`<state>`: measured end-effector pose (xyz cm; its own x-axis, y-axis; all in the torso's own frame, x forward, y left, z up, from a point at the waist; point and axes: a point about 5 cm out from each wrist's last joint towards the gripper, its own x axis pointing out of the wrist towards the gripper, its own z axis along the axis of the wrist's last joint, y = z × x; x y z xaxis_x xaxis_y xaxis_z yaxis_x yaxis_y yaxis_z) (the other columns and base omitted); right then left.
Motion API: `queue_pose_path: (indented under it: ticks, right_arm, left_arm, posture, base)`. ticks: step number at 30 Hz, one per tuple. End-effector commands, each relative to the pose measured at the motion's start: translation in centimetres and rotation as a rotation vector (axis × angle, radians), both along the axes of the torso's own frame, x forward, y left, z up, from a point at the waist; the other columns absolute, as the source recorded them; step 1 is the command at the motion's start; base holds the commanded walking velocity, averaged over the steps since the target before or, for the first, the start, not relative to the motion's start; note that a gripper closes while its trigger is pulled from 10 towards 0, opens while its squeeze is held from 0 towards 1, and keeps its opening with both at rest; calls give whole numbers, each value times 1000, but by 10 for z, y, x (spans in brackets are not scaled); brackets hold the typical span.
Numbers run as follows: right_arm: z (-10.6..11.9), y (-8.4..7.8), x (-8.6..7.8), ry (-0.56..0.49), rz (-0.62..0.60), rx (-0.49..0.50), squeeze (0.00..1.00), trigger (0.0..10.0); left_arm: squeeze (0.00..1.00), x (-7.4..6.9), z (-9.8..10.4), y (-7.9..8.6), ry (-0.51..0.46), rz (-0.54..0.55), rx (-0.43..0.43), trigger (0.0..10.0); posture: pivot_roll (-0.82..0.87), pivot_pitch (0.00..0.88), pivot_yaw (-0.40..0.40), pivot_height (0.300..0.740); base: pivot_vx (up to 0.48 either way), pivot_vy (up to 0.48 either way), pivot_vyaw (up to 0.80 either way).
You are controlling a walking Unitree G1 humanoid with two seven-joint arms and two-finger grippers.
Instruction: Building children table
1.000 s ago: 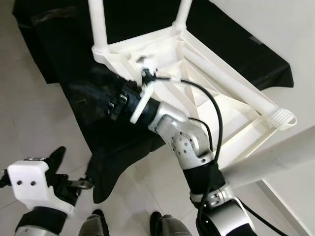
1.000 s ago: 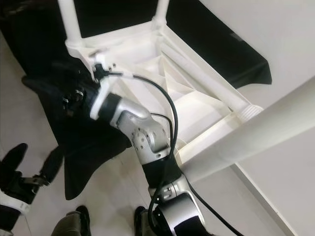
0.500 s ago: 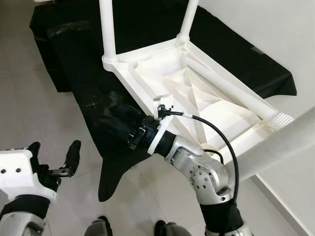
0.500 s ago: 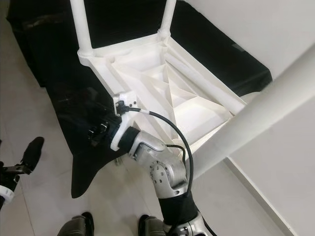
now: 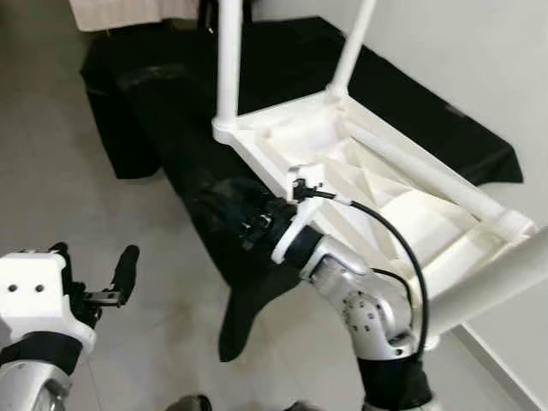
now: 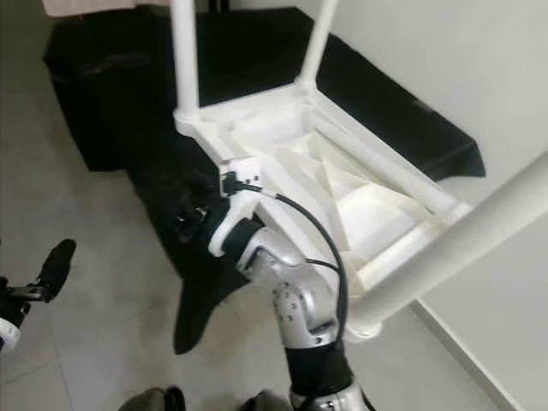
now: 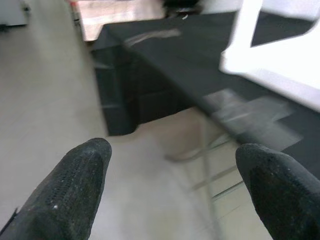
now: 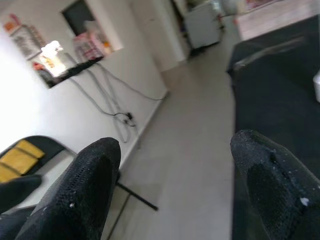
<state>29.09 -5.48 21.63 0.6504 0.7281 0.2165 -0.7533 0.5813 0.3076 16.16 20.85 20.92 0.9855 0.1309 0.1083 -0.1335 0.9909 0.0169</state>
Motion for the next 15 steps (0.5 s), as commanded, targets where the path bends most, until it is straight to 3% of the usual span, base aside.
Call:
queue_pose_path:
  ticks: [1,2,6,7,9,10,11,12,15]
  right_arm:
    - [-7,-19,1,13,-82,-22,0,10000]
    - [-10,-28,-1,15,-106,-46,0,10000]
    - [-12,-33,-2,15,-121,-63,0,10000]
    - [-18,-42,-5,21,-152,-100,0,10000]
    - [-18,-42,-5,21,-152,-100,0,10000]
    - [-26,-53,-12,45,-193,-128,0,10000]
    - [-26,-53,-12,45,-193,-128,0,10000]
    - [-42,-71,-32,103,-257,-166,0,10000]
    - [-51,-78,-45,132,-279,-179,0,10000]
  left_arm:
    - [0,-4,-1,-6,26,-36,6,10000]
    - [0,-7,-3,-10,41,-55,5,10000]
    - [0,-9,-4,-13,52,-68,3,10000]
    - [0,-12,-7,-17,72,-81,-6,10000]
    - [0,-12,-7,-17,72,-81,-6,10000]
    - [0,-15,-12,-21,94,-88,-15,10000]
    - [0,-15,-12,-21,94,-88,-15,10000]
    - [0,-22,-19,-26,130,-103,3,10000]
    - [0,-24,-24,-27,139,-100,8,10000]
  posture:
    - [-58,174,-78,740]
    - [-61,173,-75,740]
    - [-61,173,-75,740]
    - [-61,172,-72,740]
    - [-61,172,-72,740]
    - [-58,171,-67,740]
    - [-58,171,-67,740]
    - [-61,175,-68,740]
    - [-78,174,-63,740]
  base:
    - [0,0,0]
    - [0,0,0]
    - [0,0,0]
    - [0,0,0]
    - [0,0,0]
    - [0,0,0]
    - [0,0,0]
    - [0,0,0]
    - [0,0,0]
